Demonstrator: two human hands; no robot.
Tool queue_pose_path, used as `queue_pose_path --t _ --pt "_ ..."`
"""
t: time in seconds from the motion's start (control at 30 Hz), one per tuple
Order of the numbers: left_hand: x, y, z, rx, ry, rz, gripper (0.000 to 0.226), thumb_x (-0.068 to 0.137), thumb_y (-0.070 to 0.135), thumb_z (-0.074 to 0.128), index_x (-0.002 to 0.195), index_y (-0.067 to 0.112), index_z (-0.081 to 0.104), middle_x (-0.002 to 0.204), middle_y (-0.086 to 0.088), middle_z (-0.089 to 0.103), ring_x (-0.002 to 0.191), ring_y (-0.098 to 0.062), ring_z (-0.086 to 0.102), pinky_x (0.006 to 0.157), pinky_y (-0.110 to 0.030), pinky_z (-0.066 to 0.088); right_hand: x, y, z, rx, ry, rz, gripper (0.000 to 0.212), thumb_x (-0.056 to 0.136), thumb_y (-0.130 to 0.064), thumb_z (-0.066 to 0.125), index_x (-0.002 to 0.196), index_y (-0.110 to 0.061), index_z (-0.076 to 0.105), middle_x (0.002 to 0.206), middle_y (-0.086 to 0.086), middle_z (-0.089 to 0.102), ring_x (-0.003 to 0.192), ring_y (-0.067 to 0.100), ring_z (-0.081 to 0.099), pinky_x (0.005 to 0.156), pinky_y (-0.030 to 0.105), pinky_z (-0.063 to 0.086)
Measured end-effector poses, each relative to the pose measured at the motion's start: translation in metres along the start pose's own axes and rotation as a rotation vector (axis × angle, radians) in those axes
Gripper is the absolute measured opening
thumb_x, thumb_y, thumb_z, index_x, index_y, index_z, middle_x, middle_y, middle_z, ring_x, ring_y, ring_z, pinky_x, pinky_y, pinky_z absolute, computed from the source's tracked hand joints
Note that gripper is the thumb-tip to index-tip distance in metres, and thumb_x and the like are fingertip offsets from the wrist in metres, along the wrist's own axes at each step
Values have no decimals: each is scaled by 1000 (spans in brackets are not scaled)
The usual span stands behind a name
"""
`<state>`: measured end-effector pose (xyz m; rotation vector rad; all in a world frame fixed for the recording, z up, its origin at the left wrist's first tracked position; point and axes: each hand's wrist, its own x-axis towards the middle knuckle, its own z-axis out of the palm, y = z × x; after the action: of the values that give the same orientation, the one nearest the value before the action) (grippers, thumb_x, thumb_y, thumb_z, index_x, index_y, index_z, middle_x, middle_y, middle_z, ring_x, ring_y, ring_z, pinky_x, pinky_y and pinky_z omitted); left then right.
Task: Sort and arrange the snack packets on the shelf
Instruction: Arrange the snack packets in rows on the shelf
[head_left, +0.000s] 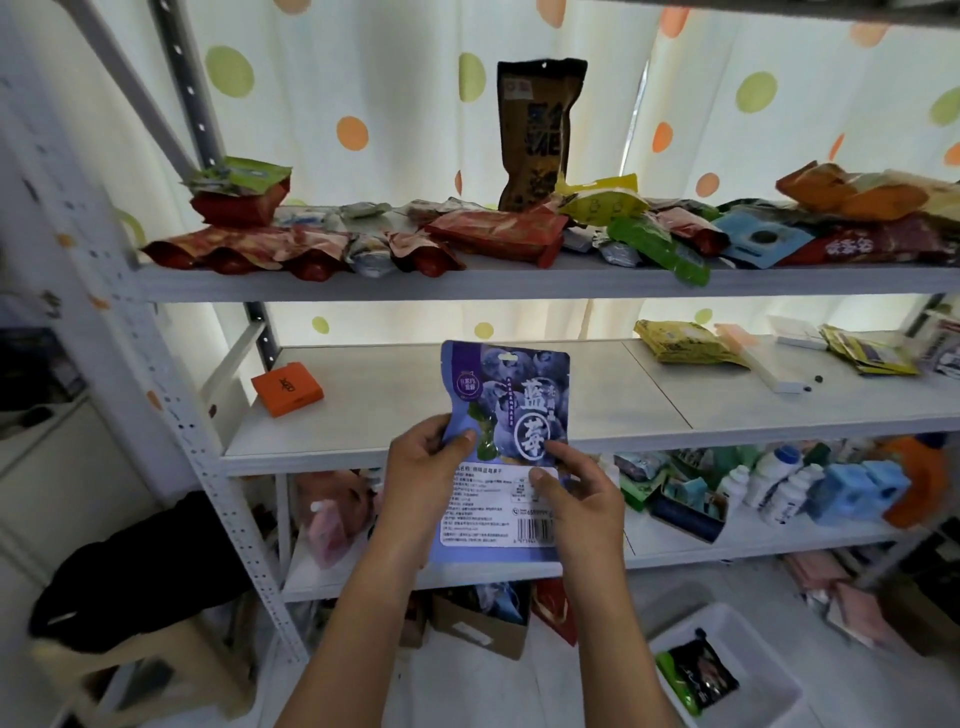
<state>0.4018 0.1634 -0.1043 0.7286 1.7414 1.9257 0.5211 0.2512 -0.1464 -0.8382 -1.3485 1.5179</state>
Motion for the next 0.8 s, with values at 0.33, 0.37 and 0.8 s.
queue_pose_path --t 0.33,0.37,0.8 --pt "96 109 -45 351 -173 338 32 93 12 58 106 41 64 102 14 72 94 -8 67 85 -41 52 83 -92 97 -69 10 -239 37 82 7 65 88 -29 75 105 3 71 98 19 67 86 40 57" --pt "105 117 -51 376 -203 359 36 93 13 58 111 44 61 106 16 70 95 -5 65 85 -39 52 92 -102 107 -108 13 -257 38 82 6 65 86 -31 74 105 2 70 96 19 67 86 41 57" --pt "303 196 -164 309 -46 274 41 77 -6 73 114 8 61 122 -6 64 101 -21 65 82 -37 56 235 -187 290 -164 -100 -48 22 84 8 60 85 -9 74 89 13 69 80 30 69 77 42 61"
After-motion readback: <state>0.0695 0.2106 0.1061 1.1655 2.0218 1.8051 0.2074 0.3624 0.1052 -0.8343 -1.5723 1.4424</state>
